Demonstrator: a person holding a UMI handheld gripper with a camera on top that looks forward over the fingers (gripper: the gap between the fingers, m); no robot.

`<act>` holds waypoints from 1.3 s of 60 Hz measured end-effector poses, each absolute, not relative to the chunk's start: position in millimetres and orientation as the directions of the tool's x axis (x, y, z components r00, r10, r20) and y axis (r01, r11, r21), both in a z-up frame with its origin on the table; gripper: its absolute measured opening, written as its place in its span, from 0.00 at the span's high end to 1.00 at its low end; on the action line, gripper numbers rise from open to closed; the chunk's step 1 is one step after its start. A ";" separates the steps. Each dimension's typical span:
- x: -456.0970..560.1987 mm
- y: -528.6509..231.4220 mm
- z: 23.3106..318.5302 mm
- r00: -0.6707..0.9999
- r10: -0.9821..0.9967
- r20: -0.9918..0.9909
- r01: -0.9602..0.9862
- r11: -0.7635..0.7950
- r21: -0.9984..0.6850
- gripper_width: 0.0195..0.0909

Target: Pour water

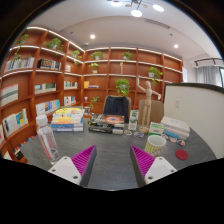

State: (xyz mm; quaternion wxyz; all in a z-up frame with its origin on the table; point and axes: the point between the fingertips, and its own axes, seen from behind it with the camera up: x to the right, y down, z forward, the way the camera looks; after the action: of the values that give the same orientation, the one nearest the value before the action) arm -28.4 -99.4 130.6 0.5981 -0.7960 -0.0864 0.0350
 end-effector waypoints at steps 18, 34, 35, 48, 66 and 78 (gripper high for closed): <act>-140.4 -148.5 88.1 0.967 0.254 -0.015 0.055 -0.267 -0.962 0.29; -232.4 -135.6 95.1 0.949 0.314 -0.035 0.030 -0.199 -0.980 0.28; -236.0 -132.9 96.5 0.948 0.316 -0.037 0.027 -0.195 -0.980 0.28; -261.3 -95.7 102.4 0.952 0.301 -0.055 -0.001 -0.177 -0.984 0.29; -271.6 -71.9 91.8 0.957 0.292 0.005 0.052 -0.152 -0.987 0.64; -265.6 -66.0 91.3 0.960 0.276 -0.053 -0.006 -0.167 -0.986 0.77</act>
State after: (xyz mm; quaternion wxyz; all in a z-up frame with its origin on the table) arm -265.6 -66.0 91.3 0.6390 -0.7559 -0.0893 0.1107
